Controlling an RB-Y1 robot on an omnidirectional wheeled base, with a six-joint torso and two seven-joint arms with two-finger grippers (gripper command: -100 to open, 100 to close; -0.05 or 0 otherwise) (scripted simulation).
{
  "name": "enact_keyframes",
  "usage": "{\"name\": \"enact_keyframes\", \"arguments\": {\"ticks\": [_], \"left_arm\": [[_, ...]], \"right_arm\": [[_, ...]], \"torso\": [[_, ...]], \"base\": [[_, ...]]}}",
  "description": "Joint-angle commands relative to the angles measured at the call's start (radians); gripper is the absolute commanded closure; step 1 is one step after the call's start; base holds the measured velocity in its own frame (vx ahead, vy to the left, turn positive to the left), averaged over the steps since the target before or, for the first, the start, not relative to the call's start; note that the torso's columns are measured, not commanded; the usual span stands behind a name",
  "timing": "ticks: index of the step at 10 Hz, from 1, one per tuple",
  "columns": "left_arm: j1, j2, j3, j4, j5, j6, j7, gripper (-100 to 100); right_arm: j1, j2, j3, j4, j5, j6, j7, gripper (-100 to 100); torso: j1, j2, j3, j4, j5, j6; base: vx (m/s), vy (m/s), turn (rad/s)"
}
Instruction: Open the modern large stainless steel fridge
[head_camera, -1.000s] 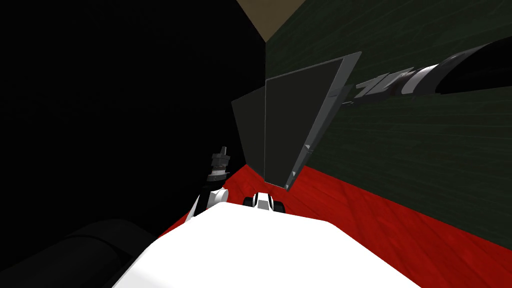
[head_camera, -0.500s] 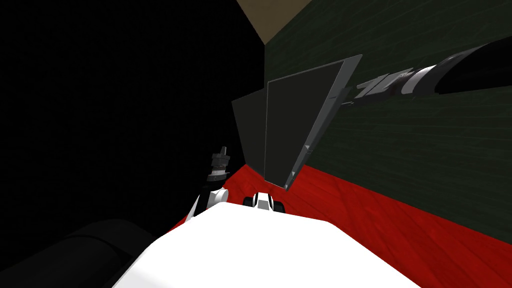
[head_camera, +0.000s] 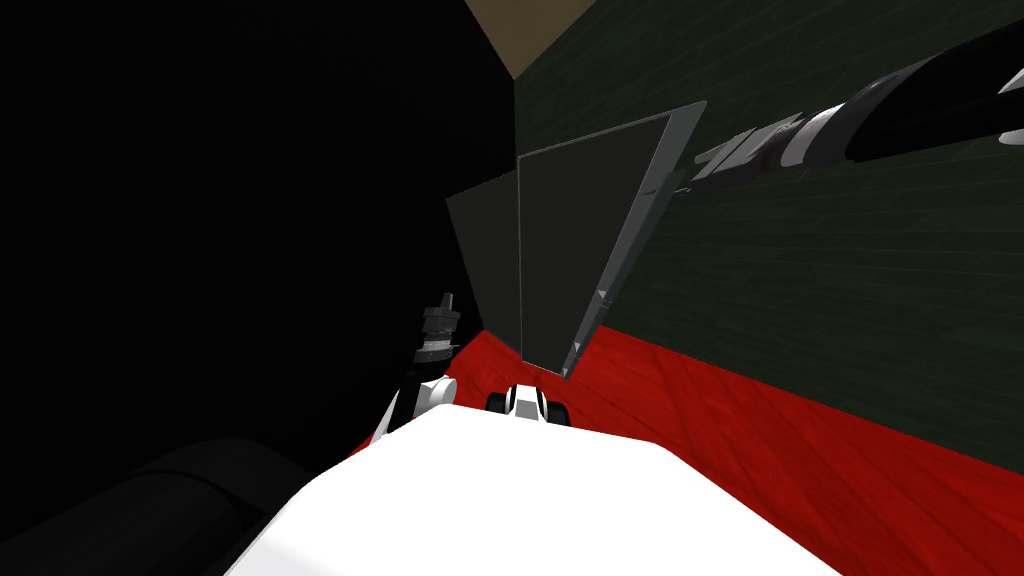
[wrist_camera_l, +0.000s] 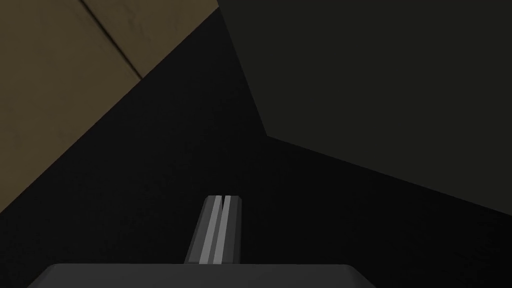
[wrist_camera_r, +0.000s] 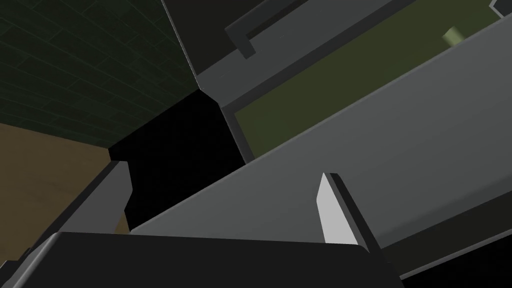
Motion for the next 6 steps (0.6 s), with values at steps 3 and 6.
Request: {"name": "enact_keyframes", "arguments": {"ticks": [3, 6], "left_arm": [[0.0, 0.0, 0.0, 0.0, 0.0, 0.0, 0.0, 0], [0.0, 0.0, 0.0, 0.0, 0.0, 0.0, 0.0, 0]], "right_arm": [[0.001, -0.002, -0.001, 0.002, -0.001, -0.002, -0.001, 0], [0.001, -0.002, -0.001, 0.002, -0.001, -0.002, -0.001, 0]], "torso": [[0.0, 0.001, 0.001, 0.001, 0.0, 0.001], [-0.002, 0.0, 0.0, 0.0, -0.001, 0.001]], "base": [[0.002, -0.001, 0.001], [0.0, 0.0, 0.0]]}}
